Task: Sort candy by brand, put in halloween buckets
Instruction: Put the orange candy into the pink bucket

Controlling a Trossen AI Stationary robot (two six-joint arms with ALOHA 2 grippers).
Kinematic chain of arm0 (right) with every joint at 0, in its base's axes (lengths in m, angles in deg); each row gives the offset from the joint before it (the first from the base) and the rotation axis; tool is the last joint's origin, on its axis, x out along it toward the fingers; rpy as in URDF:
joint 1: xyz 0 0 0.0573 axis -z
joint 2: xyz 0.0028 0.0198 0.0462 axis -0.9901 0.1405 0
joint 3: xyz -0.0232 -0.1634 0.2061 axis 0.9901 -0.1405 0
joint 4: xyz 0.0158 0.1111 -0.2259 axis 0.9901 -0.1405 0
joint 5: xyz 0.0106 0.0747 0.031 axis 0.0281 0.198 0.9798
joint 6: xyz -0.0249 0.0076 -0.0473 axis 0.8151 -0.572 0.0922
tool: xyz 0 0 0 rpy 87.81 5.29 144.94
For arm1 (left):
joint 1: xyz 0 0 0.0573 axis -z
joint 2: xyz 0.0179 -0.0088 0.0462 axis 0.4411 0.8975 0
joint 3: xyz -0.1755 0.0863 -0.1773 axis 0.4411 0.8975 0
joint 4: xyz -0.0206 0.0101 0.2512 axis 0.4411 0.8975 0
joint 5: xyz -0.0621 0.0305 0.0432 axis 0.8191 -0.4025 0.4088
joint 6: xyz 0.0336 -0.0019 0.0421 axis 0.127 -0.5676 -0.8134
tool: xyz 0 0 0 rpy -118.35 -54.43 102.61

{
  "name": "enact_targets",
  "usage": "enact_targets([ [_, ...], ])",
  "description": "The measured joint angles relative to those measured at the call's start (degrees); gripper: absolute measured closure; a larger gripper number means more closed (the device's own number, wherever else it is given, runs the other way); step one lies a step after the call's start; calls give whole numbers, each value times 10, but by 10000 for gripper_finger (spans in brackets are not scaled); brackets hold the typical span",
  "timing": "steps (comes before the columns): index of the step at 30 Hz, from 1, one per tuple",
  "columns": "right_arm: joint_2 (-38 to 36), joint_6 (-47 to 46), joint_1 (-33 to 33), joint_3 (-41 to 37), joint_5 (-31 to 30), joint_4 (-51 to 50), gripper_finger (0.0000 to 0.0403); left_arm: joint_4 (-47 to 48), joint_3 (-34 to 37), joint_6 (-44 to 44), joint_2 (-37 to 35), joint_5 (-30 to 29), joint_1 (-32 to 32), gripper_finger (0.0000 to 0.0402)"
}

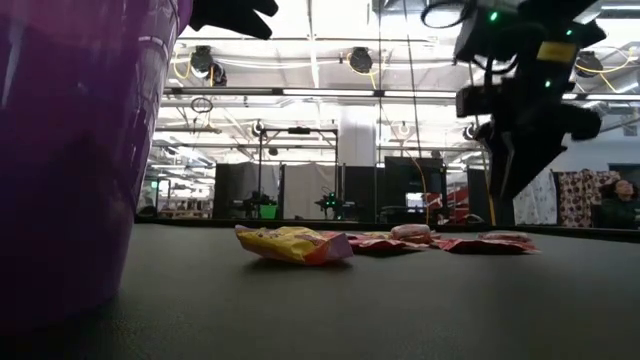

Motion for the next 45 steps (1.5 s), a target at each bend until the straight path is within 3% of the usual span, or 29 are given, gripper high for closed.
enact_targets([
  [8, 80, 72, 35, 0, -11, 5, 204, 0, 0, -18, 0, 0, -2, 165],
  [18, 119, 112, 67, 0, 9, 8, 208, 2, 0, -35, 0, 0, -2, 165],
  [35, 128, 120, 75, 0, 45, 11, 352, 2, 0, -14, 0, 11, 2, 165],
  [40, 128, 112, 72, 0, 48, 11, 372, 2, 0, -13, 0, 11, 2, 165],
  [45, 128, 92, 72, 0, 50, 10, 362, 2, 0, -13, 0, 11, 2, 165],
])
